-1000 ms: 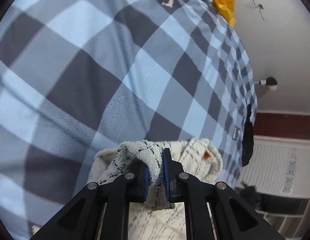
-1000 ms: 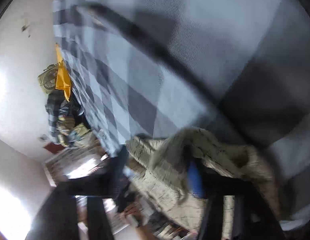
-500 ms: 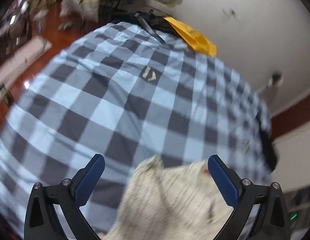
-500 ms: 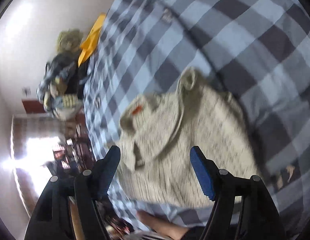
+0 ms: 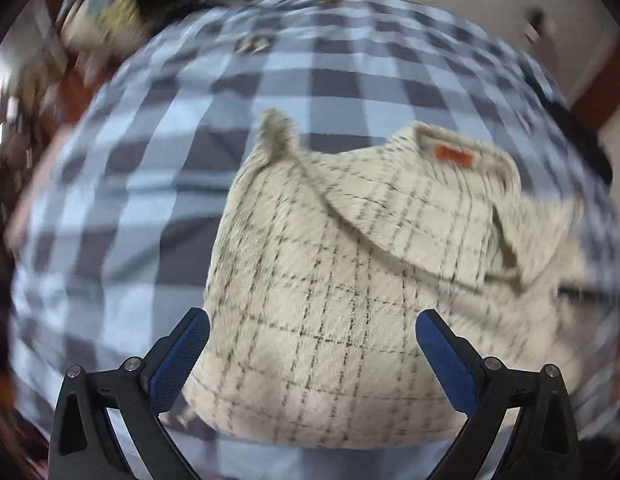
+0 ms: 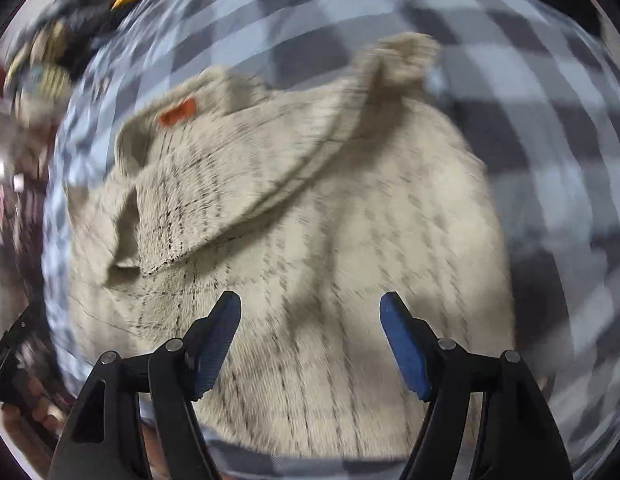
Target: Fold small clothes
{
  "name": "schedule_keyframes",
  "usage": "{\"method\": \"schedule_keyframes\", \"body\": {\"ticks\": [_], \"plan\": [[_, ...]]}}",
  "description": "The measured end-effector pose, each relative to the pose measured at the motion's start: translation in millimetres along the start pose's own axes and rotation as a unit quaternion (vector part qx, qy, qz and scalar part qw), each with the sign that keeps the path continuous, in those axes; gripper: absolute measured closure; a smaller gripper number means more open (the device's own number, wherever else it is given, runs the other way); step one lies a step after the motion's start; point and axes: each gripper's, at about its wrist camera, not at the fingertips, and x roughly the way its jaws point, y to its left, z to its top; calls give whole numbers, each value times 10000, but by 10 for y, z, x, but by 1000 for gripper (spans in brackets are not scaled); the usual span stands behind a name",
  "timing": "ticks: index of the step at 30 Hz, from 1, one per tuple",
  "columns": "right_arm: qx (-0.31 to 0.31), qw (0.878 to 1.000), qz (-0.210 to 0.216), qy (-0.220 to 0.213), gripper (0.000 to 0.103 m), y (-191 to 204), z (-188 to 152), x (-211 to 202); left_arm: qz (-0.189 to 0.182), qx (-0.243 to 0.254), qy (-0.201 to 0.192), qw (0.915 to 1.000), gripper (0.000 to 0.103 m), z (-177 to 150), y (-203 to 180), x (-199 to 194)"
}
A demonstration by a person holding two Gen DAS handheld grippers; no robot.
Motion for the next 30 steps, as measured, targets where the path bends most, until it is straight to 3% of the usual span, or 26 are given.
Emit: {"method": "schedule_keyframes", "body": {"ticks": [3,8,12,16,20,23,26,30], "plan": [[-372,9987,-331,118,34,172,167,190,208,535,-177,9982,0,-4,-158,-19],[-542,9976,-411,-104,34,266,606,334,-32,687,49,9976,0,-7,-239,50],[-89,9956,87,-926,34,63,1048,150,5,732,-55,9973,0,20,-286,47],[676,9843,106,-1628,34,-313,1268,-49,-70,501,-17,9987,0,46,-218,107],[872,9828,92,-1625,34,-483,1137,-293,15,650,14,9979,0,80,-257,222],[662,9902,128,-1220,34,-265,897,-406,-47,649,28,9979,0,136,-252,327],[875,9894,451,-1071,34,-192,473,-616,-122,359,204,9991,0,221,-156,441],[1025,9826,803,-1326,33,-195,-52,-668,6,288,468,9985,0,412,-87,662]]}}
